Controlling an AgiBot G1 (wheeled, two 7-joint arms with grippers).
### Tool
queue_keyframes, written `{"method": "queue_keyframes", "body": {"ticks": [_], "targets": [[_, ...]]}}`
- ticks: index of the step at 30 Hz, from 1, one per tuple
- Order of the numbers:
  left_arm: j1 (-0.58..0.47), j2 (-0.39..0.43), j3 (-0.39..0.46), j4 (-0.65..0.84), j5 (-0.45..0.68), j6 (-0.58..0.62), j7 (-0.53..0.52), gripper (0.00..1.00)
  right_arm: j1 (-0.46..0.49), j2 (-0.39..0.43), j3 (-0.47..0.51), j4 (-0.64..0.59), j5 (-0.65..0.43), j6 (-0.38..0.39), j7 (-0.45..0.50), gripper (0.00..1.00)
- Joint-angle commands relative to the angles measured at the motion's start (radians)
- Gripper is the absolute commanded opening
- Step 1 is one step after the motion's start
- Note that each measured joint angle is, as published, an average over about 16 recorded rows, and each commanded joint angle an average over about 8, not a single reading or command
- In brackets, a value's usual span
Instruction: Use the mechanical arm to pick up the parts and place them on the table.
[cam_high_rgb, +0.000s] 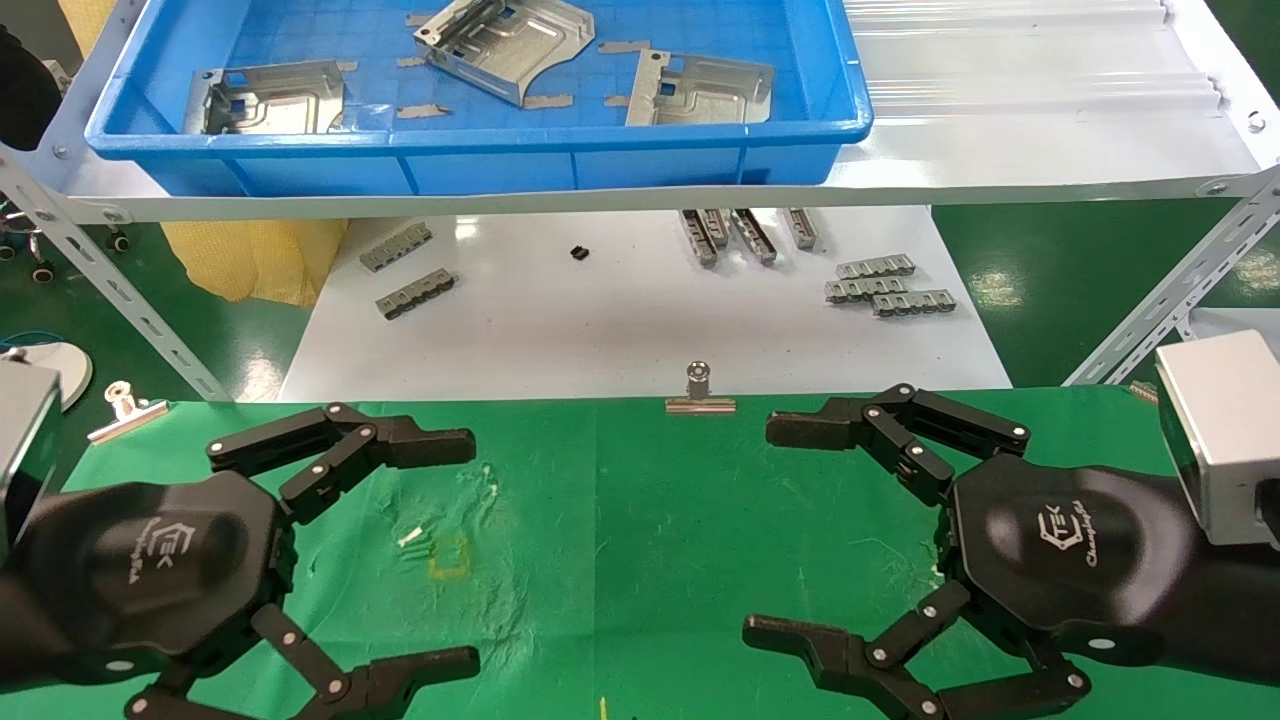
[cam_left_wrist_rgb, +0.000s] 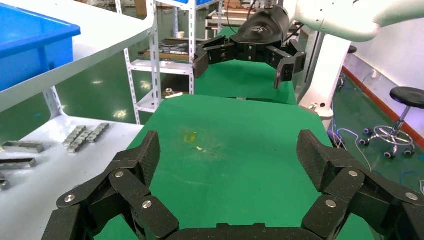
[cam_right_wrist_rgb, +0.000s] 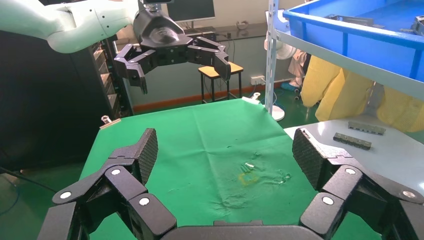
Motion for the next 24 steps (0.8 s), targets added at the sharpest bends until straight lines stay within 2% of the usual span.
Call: {"method": "queue_keyframes", "body": {"ticks": [1, 24], "targets": [[0.0, 0.0, 0.0, 0.0, 0.0, 0.0, 0.0, 1.0, 0.0, 0.0, 0.0, 0.0, 0.0, 0.0, 0.0, 0.0], [0.0, 0.0, 0.0, 0.0, 0.0, 0.0, 0.0, 1.0, 0.0, 0.0, 0.0, 0.0, 0.0, 0.0, 0.0, 0.0]]}}
